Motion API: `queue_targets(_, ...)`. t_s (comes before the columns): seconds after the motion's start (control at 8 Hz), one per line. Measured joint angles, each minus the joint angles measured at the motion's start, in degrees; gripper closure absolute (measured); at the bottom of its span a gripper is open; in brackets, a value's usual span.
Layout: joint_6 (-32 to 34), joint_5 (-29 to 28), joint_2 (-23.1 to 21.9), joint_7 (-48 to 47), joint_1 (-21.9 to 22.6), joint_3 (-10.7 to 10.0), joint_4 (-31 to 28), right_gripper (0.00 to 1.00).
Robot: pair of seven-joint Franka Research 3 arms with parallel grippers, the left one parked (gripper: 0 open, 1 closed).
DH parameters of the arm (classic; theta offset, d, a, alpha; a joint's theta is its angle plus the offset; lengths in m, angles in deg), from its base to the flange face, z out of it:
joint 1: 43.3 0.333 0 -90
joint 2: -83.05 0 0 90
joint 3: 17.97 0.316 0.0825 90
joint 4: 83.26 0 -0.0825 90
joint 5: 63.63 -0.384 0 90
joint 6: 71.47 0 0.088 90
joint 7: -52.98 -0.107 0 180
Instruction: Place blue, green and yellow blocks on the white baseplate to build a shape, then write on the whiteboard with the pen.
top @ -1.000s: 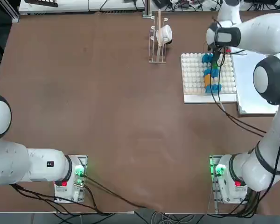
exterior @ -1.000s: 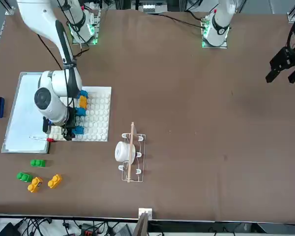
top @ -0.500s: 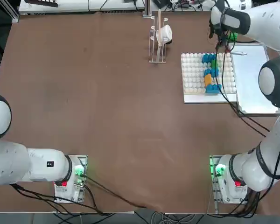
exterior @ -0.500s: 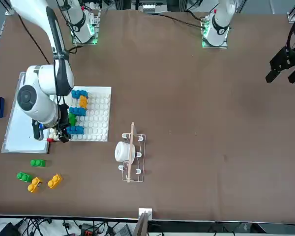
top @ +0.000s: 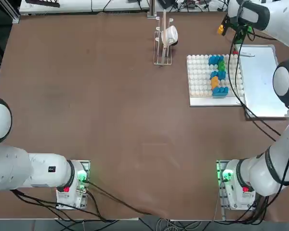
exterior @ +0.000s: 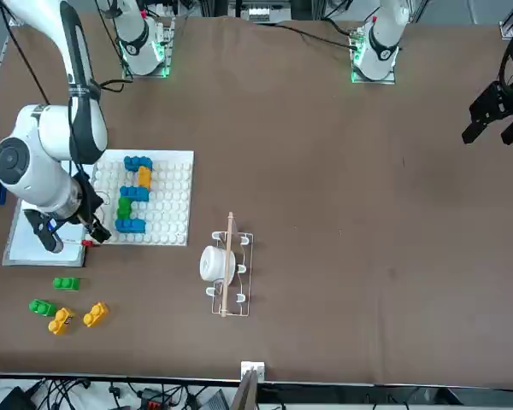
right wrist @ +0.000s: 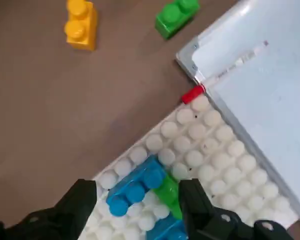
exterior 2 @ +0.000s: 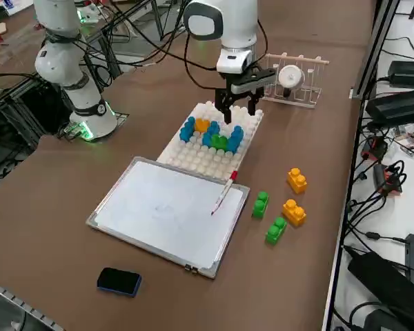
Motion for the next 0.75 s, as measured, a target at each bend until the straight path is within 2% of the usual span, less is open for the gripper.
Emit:
queue_targets(0.25, -0.1, -0.4, 0.3, 5.9, -1.3, 0.0, 0.6, 0.00)
queue_targets(0.75, -0.3, -3.8, 4.1, 6.5, -5.3, -0.1, 3.6, 0.00)
